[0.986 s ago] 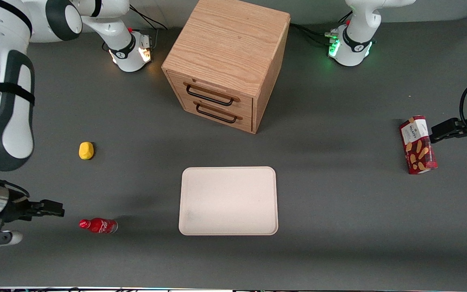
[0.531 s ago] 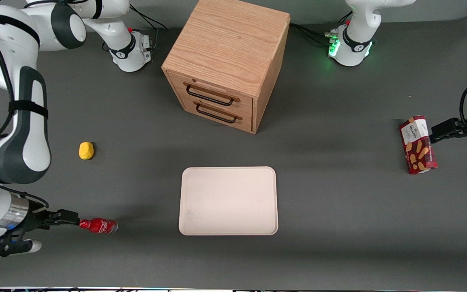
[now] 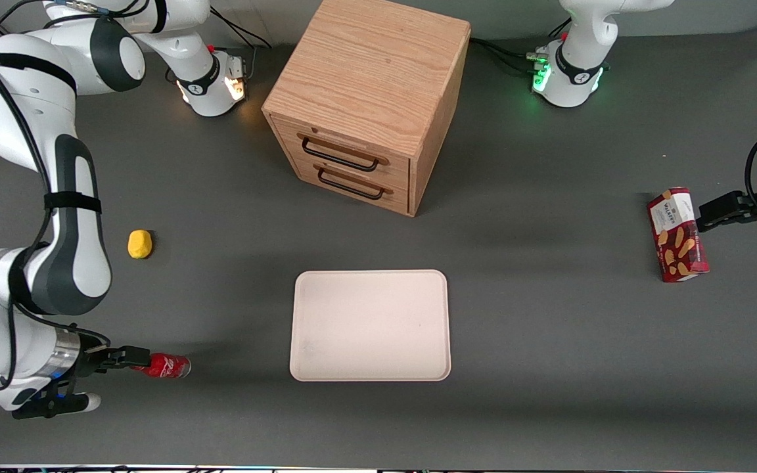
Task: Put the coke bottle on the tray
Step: 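Close the right gripper around the bottle's body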
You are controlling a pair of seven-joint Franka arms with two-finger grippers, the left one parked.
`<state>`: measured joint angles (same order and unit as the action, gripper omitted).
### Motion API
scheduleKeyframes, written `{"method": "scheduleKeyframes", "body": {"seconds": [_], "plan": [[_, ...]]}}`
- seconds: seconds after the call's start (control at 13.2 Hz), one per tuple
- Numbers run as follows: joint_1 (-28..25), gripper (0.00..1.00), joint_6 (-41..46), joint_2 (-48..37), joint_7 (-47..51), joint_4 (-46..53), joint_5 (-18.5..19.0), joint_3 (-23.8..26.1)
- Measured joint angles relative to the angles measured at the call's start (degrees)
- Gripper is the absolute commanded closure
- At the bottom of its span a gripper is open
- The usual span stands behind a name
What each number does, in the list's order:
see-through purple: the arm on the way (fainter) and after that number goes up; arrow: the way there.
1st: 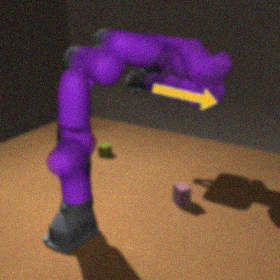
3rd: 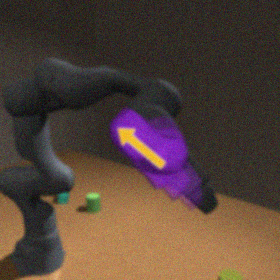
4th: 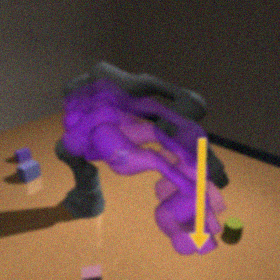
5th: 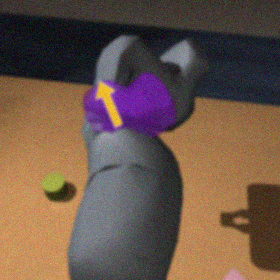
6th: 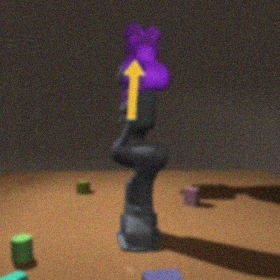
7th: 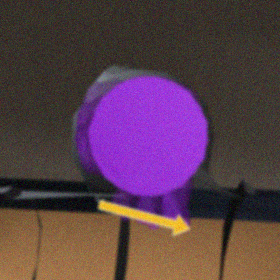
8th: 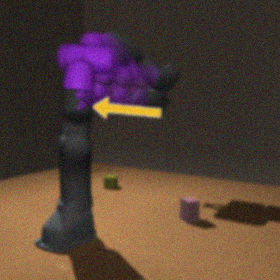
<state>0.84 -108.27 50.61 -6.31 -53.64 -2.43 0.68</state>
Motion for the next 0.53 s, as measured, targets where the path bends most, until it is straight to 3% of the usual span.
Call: {"method": "scheduleKeyframes", "body": {"seconds": [0.3,0.38,0.53], "plan": [[-0.05,0.02,-3.42,0.19,0.0,-2.96,0.0,0.06],[-0.05,0.19,-3.57,0.24,0.0,-3.19,0.0,0.06],[-0.04,0.62,-3.96,0.23,0.0,-3.33,0.0,0.06]]}}
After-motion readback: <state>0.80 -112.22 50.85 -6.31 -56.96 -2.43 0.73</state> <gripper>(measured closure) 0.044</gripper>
